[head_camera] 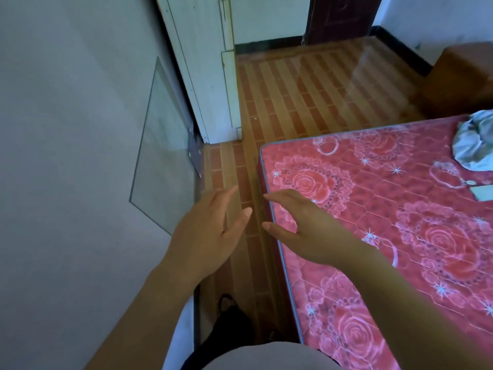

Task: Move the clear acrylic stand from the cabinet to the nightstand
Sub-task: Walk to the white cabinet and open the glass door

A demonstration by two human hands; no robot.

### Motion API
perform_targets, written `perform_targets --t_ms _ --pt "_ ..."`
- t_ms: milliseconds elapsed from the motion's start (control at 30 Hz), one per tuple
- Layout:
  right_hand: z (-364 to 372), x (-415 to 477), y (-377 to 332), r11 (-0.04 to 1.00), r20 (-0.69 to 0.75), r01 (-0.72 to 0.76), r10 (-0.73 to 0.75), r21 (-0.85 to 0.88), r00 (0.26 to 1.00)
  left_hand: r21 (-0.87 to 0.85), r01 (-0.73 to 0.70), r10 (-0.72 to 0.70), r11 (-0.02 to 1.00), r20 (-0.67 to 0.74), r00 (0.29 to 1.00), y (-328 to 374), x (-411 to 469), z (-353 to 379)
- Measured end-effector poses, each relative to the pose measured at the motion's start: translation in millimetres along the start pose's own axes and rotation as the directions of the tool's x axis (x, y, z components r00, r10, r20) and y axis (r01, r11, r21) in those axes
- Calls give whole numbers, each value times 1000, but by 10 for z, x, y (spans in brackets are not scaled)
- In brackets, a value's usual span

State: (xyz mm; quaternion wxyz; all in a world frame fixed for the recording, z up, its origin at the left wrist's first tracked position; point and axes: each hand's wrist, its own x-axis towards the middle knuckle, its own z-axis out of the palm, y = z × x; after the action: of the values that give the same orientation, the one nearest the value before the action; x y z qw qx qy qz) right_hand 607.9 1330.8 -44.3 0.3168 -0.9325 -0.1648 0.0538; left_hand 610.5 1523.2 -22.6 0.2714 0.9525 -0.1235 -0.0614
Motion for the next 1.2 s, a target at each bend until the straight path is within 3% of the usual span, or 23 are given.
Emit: perform_targets --t_ms 567,933,1200 --pt "-614 3430 533 996 -74 -89 88 -17 993 41 -119 119 992 3 993 -1057 3538 -955" --pt "-1170 5342 1303 992 -153 -124 121 -9 981 19 -171 170 985 41 985 -1287 5806 -1207" --pt "-1736 6592 1997 993 -165 -111 118 51 979 7 -128 127 992 94 987 -1201 7252 -1303"
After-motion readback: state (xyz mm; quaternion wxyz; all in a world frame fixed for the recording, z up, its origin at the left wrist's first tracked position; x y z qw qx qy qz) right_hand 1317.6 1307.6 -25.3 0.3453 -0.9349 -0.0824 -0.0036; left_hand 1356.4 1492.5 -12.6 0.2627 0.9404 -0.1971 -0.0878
